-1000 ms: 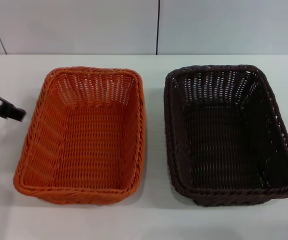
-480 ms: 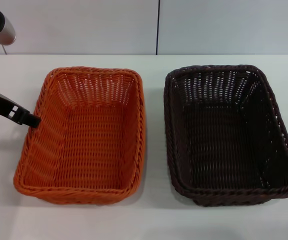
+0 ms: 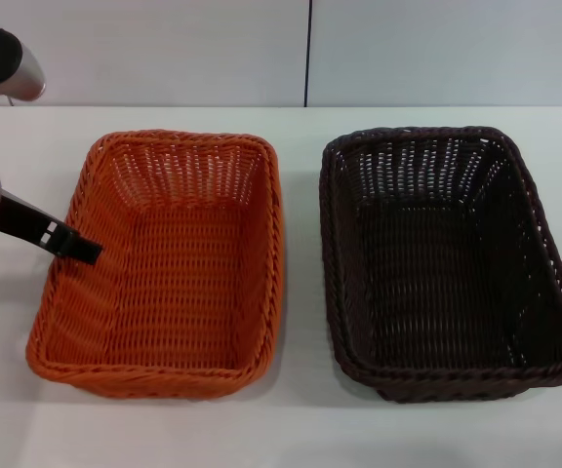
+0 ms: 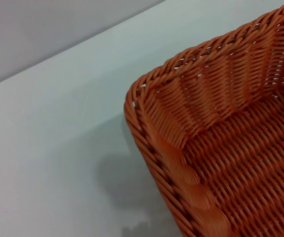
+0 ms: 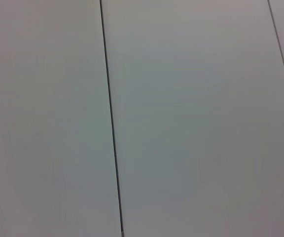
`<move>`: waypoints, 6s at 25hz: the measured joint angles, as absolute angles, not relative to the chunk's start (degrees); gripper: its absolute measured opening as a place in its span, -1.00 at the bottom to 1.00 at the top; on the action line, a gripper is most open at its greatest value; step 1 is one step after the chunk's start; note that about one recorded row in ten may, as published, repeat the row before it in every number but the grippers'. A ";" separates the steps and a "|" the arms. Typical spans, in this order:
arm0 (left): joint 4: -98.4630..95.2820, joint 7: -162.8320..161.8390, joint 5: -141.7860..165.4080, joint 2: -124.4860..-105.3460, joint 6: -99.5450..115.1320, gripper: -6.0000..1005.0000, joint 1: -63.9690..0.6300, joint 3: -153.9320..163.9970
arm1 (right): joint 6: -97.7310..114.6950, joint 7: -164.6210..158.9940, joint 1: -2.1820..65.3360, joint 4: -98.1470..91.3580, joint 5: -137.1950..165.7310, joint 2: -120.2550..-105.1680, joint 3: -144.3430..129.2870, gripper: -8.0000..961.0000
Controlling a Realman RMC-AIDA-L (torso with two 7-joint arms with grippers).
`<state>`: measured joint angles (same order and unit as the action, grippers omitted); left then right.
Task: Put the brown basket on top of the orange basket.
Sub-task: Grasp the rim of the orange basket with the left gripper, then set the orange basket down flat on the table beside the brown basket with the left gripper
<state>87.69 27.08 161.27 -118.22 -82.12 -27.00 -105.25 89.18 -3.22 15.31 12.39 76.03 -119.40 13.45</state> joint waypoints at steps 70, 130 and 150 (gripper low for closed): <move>83.86 35.63 162.31 -117.62 -81.12 -0.42 -29.80 -107.26 | 89.76 -2.96 15.12 12.22 75.78 -119.35 13.45 0.70; 93.86 87.01 156.07 -117.69 -93.39 -0.69 -38.21 -112.07 | 89.54 -3.26 13.81 12.72 75.58 -119.53 13.71 0.69; 84.50 86.85 154.36 -117.85 -90.18 -0.71 -43.52 -108.77 | 89.38 -3.25 13.54 12.75 75.59 -119.47 13.62 0.70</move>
<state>84.50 86.85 154.36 -117.85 -90.18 -43.52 -108.77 89.38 -3.25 13.54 12.75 75.59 -119.47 13.62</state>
